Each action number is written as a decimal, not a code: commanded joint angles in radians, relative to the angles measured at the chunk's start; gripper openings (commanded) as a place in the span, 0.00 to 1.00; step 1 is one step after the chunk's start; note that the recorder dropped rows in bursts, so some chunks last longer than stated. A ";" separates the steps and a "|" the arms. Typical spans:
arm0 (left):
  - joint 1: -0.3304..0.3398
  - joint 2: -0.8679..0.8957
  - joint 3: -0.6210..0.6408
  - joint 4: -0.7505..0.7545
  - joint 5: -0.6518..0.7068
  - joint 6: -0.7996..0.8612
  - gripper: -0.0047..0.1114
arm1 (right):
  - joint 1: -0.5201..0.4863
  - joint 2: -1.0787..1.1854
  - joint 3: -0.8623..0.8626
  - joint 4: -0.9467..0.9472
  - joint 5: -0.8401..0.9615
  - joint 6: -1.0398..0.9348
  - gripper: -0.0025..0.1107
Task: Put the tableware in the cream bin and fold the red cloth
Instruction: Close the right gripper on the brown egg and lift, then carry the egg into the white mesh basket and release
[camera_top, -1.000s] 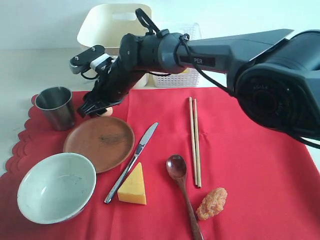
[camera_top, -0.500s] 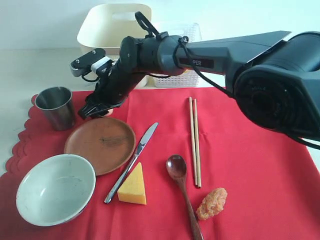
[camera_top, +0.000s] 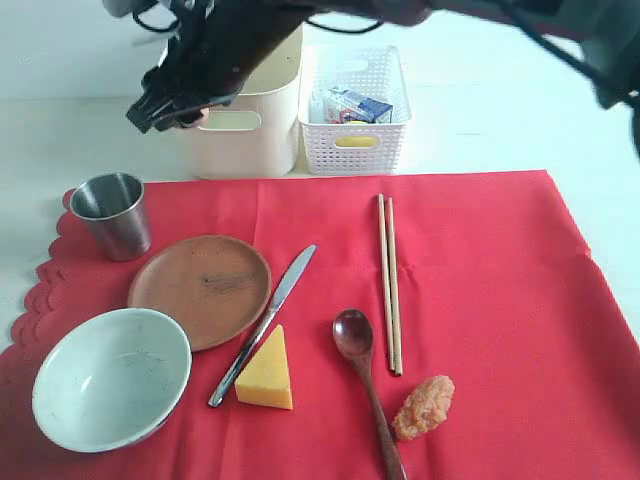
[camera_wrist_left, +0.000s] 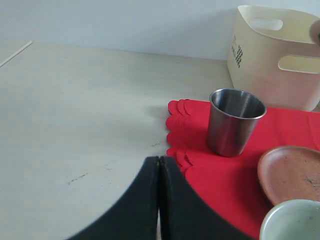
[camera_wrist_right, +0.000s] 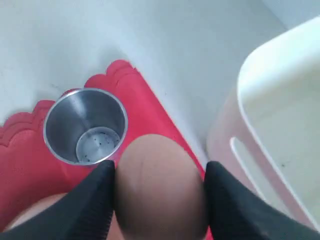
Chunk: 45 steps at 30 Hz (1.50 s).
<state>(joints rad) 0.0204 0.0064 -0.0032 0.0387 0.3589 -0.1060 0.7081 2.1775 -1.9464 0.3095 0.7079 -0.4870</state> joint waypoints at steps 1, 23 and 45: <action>0.000 -0.006 0.003 0.003 -0.007 -0.003 0.04 | -0.011 -0.102 -0.004 -0.103 0.037 0.032 0.02; 0.000 -0.006 0.003 0.003 -0.007 -0.003 0.04 | -0.407 -0.159 0.070 -0.052 0.126 0.096 0.02; 0.000 -0.006 0.003 0.003 -0.007 -0.003 0.04 | -0.424 0.108 0.103 0.239 -0.191 -0.092 0.02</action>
<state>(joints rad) 0.0204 0.0064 -0.0032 0.0387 0.3589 -0.1060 0.2868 2.2675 -1.8461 0.4848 0.5648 -0.5227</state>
